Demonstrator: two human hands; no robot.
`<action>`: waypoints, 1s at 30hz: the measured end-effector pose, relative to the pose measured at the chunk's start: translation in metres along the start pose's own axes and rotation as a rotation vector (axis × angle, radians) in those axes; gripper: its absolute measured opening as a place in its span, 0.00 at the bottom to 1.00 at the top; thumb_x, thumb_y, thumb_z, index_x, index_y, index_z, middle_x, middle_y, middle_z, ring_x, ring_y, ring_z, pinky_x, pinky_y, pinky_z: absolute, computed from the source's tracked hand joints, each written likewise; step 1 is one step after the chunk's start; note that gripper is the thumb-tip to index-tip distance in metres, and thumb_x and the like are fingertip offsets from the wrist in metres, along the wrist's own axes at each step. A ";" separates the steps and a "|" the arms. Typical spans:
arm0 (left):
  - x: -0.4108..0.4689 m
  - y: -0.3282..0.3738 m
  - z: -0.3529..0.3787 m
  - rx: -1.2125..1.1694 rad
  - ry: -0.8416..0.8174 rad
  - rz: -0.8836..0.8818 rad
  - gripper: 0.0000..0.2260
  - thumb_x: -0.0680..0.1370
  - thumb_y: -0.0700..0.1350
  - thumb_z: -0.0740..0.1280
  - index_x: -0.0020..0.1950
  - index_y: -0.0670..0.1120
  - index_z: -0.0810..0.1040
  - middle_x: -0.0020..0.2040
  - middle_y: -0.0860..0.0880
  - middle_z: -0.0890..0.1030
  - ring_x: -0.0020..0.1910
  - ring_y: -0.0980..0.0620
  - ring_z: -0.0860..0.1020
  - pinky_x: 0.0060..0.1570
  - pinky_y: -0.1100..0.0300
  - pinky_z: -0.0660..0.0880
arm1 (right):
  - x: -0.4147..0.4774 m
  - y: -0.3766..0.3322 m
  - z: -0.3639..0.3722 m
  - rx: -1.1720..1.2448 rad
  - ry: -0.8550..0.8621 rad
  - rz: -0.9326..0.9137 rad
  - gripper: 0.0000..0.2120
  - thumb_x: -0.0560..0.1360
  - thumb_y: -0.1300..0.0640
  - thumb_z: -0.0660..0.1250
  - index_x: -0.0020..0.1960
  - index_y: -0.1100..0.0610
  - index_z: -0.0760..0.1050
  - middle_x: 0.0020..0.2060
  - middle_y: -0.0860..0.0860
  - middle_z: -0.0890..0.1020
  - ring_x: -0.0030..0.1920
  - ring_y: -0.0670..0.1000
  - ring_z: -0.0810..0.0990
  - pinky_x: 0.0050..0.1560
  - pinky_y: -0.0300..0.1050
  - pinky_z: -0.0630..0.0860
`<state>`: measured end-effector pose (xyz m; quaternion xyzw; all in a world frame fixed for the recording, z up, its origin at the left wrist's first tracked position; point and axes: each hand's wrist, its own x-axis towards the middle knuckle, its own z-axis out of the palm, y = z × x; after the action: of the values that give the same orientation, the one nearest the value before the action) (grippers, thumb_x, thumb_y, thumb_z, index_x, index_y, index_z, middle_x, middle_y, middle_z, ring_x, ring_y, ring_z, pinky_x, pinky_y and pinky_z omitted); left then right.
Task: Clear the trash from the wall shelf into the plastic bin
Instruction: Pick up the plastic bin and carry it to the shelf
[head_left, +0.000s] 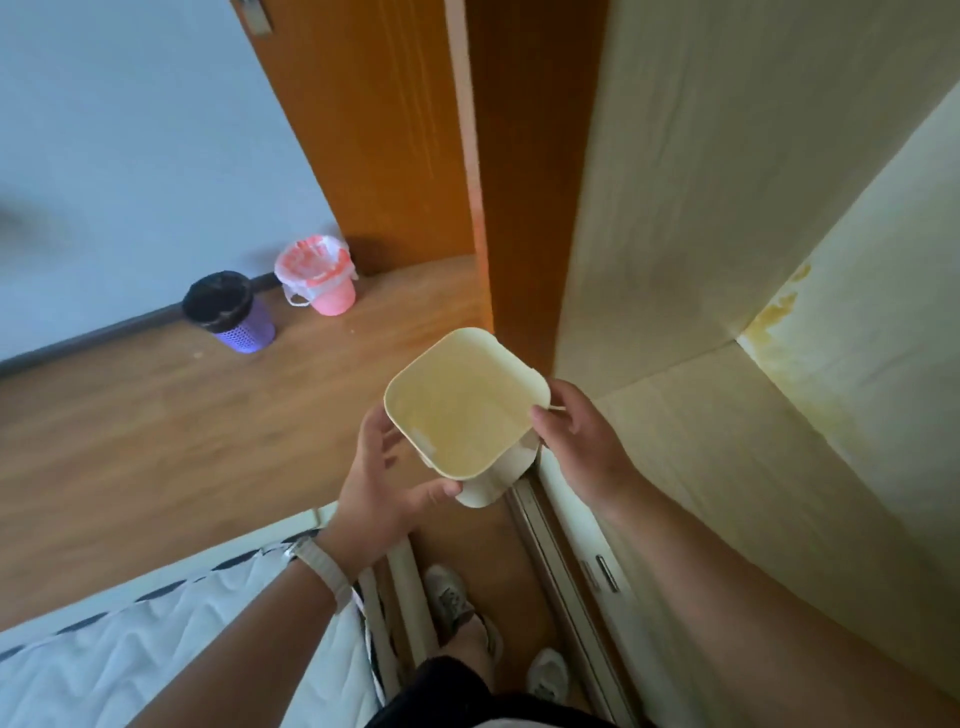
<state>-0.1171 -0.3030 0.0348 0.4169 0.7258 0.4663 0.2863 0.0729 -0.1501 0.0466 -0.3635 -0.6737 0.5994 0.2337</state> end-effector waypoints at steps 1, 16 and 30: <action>0.000 -0.004 -0.014 -0.001 0.024 -0.018 0.48 0.58 0.70 0.77 0.72 0.66 0.57 0.66 0.67 0.69 0.66 0.63 0.70 0.62 0.52 0.69 | 0.008 -0.005 0.012 -0.003 -0.037 -0.004 0.10 0.73 0.39 0.62 0.54 0.30 0.73 0.49 0.39 0.82 0.50 0.42 0.81 0.51 0.47 0.79; 0.081 -0.031 -0.160 -0.090 0.238 -0.025 0.48 0.57 0.73 0.74 0.71 0.66 0.54 0.66 0.71 0.66 0.65 0.66 0.69 0.60 0.59 0.68 | 0.156 -0.095 0.137 -0.120 -0.236 -0.111 0.14 0.73 0.39 0.64 0.58 0.38 0.72 0.52 0.41 0.81 0.51 0.41 0.80 0.47 0.43 0.79; 0.138 -0.051 -0.287 -0.032 0.402 -0.024 0.49 0.59 0.73 0.73 0.73 0.66 0.52 0.69 0.67 0.65 0.65 0.64 0.70 0.60 0.56 0.69 | 0.269 -0.168 0.256 -0.090 -0.381 -0.193 0.11 0.74 0.43 0.66 0.55 0.39 0.75 0.48 0.38 0.83 0.48 0.41 0.81 0.46 0.42 0.77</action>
<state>-0.4327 -0.3191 0.0996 0.3020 0.7659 0.5481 0.1476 -0.3225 -0.1089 0.1343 -0.1873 -0.7636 0.6014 0.1420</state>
